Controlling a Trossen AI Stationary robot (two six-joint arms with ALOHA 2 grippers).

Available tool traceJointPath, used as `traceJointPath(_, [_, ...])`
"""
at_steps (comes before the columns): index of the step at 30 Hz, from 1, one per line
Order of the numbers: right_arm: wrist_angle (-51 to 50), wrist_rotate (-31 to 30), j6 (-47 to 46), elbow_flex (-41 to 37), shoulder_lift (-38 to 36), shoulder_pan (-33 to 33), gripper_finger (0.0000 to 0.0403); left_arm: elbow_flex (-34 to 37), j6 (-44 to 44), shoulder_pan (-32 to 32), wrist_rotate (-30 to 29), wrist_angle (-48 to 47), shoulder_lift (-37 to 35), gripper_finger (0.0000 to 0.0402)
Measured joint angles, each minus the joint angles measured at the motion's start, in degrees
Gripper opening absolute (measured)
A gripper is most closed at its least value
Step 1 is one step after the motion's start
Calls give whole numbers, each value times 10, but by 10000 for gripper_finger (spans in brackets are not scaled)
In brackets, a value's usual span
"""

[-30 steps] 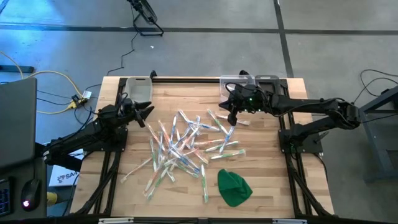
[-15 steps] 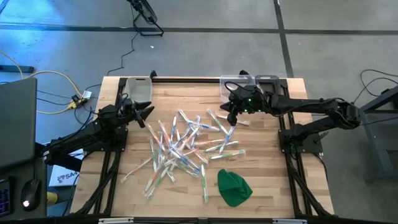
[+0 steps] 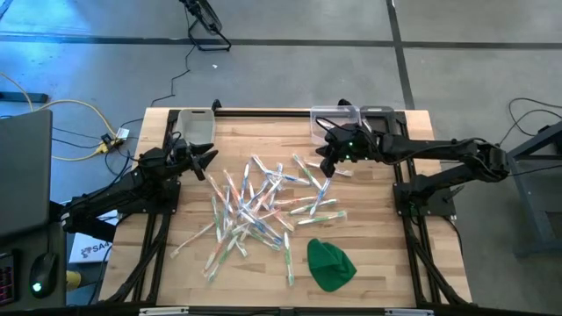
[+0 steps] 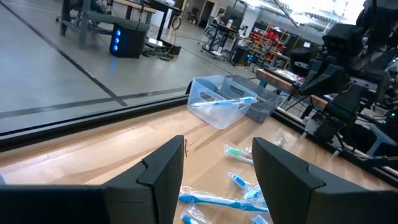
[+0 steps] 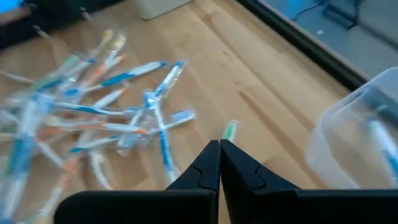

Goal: Pick & Place Toothbrushes
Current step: Put the green toothbrush into the gray bin

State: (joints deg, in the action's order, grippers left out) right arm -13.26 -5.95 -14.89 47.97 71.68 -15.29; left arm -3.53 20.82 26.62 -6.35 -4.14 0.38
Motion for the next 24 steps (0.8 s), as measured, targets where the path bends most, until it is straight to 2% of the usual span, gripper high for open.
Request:
traceJointPath(5, [0,-16,-1,0,3,10,35,0,0,0,0,-1,0,187])
traceJointPath(10, [19,-15,2,0,32,21,93,0,0,0,0,-1,0,187])
traceJointPath(14, [52,-13,-4,0,71,22,123,0,0,0,0,-1,0,187])
traceJointPath(19, [116,8,-38,0,129,28,132,0,0,0,0,-1,0,187])
traceJointPath(24, [162,27,-46,0,187,37,124,0,0,0,0,-1,0,187])
